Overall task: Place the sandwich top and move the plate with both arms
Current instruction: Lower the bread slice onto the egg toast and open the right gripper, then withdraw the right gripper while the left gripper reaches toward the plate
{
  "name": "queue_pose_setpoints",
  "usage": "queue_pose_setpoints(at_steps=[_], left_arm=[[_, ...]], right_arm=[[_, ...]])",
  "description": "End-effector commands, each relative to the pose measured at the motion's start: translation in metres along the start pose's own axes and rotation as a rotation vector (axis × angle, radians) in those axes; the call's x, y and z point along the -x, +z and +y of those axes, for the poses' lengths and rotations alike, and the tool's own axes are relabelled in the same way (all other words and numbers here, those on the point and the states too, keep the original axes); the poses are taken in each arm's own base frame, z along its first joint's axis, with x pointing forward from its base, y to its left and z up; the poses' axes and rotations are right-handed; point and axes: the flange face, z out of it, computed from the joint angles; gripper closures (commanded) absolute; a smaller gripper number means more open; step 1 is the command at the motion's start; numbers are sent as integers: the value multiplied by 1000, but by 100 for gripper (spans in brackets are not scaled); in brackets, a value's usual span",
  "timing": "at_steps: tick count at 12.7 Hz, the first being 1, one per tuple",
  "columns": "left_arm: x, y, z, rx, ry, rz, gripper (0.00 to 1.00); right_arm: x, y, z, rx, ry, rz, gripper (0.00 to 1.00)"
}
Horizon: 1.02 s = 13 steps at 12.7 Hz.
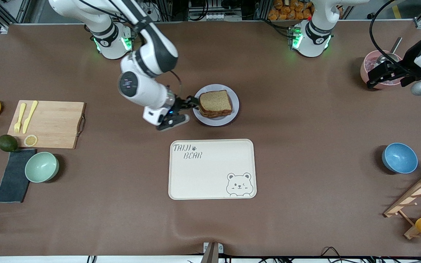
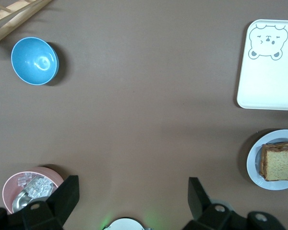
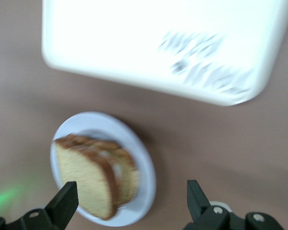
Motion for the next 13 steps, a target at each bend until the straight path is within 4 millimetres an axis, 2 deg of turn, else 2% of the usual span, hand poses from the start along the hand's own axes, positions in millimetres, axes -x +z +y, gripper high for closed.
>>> queue_pose_setpoints(at_steps=[1,3,6,8,9,11,13], left_arm=[[2,-10,-5,4,5,19,0],[1,-8,-4,12,-3,16,0],[1,9,-3,16,8,-21,0],[0,32,2,70,14,-53,0],[-1,45,3,93,13,-73,0],[0,79,15,129,24,-148,0],[5,116,22,203,8,-201,0]], right_arm=[[-7,-69,60,119,0,33,0],[-7,-117,110,250,-4,64,0],[13,-200,172,306,71,64,0],[33,-260,223,297,33,37,0],[48,-291,230,292,20,31,0],[79,-331,233,278,66,5,0],[95,-363,234,280,155,0,0]])
